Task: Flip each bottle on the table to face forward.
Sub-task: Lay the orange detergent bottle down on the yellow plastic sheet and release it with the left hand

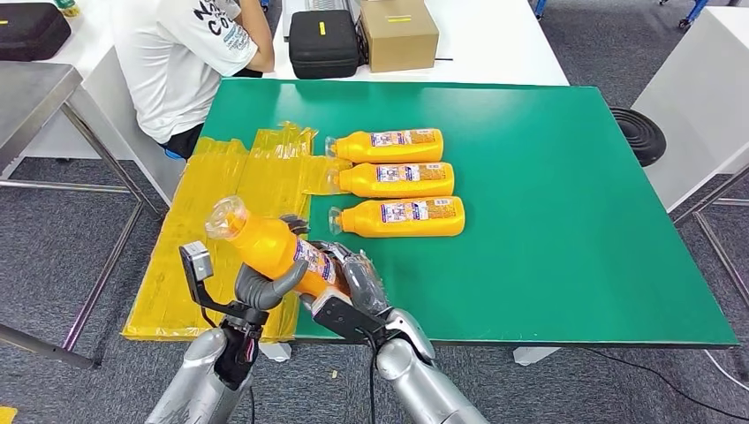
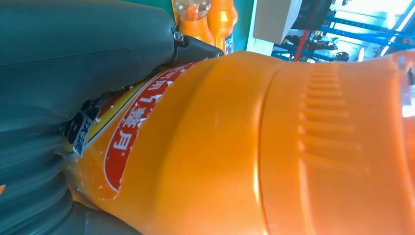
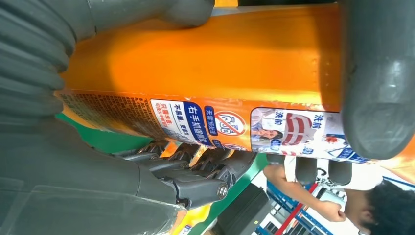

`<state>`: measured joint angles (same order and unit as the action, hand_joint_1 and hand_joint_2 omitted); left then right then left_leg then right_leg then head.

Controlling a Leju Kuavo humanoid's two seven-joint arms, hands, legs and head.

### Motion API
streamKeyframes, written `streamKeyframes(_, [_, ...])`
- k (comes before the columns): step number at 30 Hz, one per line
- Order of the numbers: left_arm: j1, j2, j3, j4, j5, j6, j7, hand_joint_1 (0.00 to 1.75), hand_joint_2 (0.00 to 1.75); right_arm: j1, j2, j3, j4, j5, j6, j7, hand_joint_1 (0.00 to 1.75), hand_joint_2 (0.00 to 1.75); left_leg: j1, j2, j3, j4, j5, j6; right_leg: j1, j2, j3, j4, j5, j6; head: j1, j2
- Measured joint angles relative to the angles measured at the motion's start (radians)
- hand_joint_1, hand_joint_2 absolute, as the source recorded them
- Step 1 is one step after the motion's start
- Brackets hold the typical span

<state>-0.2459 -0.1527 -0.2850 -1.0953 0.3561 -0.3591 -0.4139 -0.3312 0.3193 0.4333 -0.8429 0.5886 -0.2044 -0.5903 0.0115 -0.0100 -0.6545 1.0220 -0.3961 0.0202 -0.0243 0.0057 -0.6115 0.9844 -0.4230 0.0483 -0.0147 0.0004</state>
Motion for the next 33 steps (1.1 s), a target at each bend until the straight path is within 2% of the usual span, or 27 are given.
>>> streamKeyframes(5, [0.015,0.0,0.021,-0.018,0.026,-0.004,-0.003,1.49,1.75,-0.009,0.001,0.007,0.011,0.009,0.007,0.005,1.75,1.75,0.0,0.0,0.0,0.0,0.0,0.0,0.0,0.0,0.0,0.0,0.0,0.0,0.0,0.0])
streamKeyframes(12, [0.037,-0.002,0.048,-0.056,0.048,-0.011,-0.006,1.73,1.75,-0.023,0.007,0.009,0.025,0.032,0.01,0.008,1.75,1.75,0.0,0.001,0.0,0.0,0.0,0.0,0.0,0.0,-0.001,0.0,0.0,0.0,0.0,0.0])
streamKeyframes(13, [0.038,-0.002,0.051,-0.058,0.049,-0.013,-0.006,1.75,1.75,-0.024,0.008,0.009,0.026,0.036,0.01,0.009,1.42,1.75,0.0,0.001,0.0,0.0,0.0,0.0,0.0,0.0,-0.001,0.0,0.0,0.0,0.0,0.0])
streamKeyframes(16, [0.038,-0.003,0.055,-0.058,0.049,-0.019,-0.007,1.75,1.75,-0.027,0.009,0.009,0.032,0.045,0.011,0.013,0.11,1.75,0.0,0.001,0.0,0.0,0.0,0.0,0.0,0.0,-0.001,0.0,0.0,0.0,0.0,0.0])
streamKeyframes(17, [0.038,-0.003,0.056,-0.058,0.049,-0.019,-0.008,1.75,1.75,-0.027,0.009,0.009,0.035,0.05,0.01,0.014,0.0,1.75,0.0,0.001,0.0,0.0,0.0,0.0,0.0,0.0,-0.001,0.0,0.0,0.0,0.0,0.0])
streamKeyframes(20, [0.035,-0.004,0.062,-0.059,0.049,-0.021,-0.012,1.75,1.75,-0.024,0.008,0.011,0.043,0.066,0.007,0.019,0.0,1.75,0.0,0.0,0.0,0.0,0.0,0.0,0.0,0.0,-0.001,0.0,0.0,0.0,0.0,0.0])
streamKeyframes(22, [0.032,-0.004,0.065,-0.064,0.049,-0.022,-0.016,1.75,1.75,-0.021,0.006,0.012,0.05,0.069,0.004,0.023,0.0,0.87,0.0,0.0,0.0,0.0,0.0,0.0,0.0,0.0,-0.001,0.0,0.0,0.0,0.0,0.0])
streamKeyframes(24, [0.03,-0.004,0.067,-0.069,0.044,-0.022,-0.017,1.65,1.75,-0.018,0.004,0.012,0.056,0.07,0.0,0.027,0.0,0.0,0.0,0.0,0.0,0.0,0.0,0.0,0.0,0.0,-0.001,0.0,0.0,0.0,0.0,0.0])
streamKeyframes(26, [0.029,-0.004,0.068,-0.072,0.033,-0.018,-0.019,1.49,1.75,-0.016,0.003,0.012,0.059,0.069,-0.004,0.029,0.0,0.0,0.0,0.001,0.0,0.0,0.0,0.0,0.0,0.0,-0.001,0.0,0.0,0.0,0.0,0.0])
streamKeyframes(28, [0.027,-0.004,0.068,-0.074,0.011,-0.002,-0.024,1.47,1.75,-0.012,0.002,0.012,0.059,0.069,-0.009,0.033,0.0,0.0,0.0,0.001,0.0,0.0,0.0,0.0,0.0,0.0,-0.001,0.0,0.0,0.0,0.0,0.0])
streamKeyframes(33, [0.021,-0.004,0.069,-0.075,-0.083,0.077,-0.047,1.68,1.75,0.001,-0.001,0.007,0.058,0.07,-0.023,0.035,0.0,0.0,0.0,0.001,0.0,0.0,0.0,0.0,0.0,0.0,-0.001,0.0,0.0,0.0,0.0,0.0])
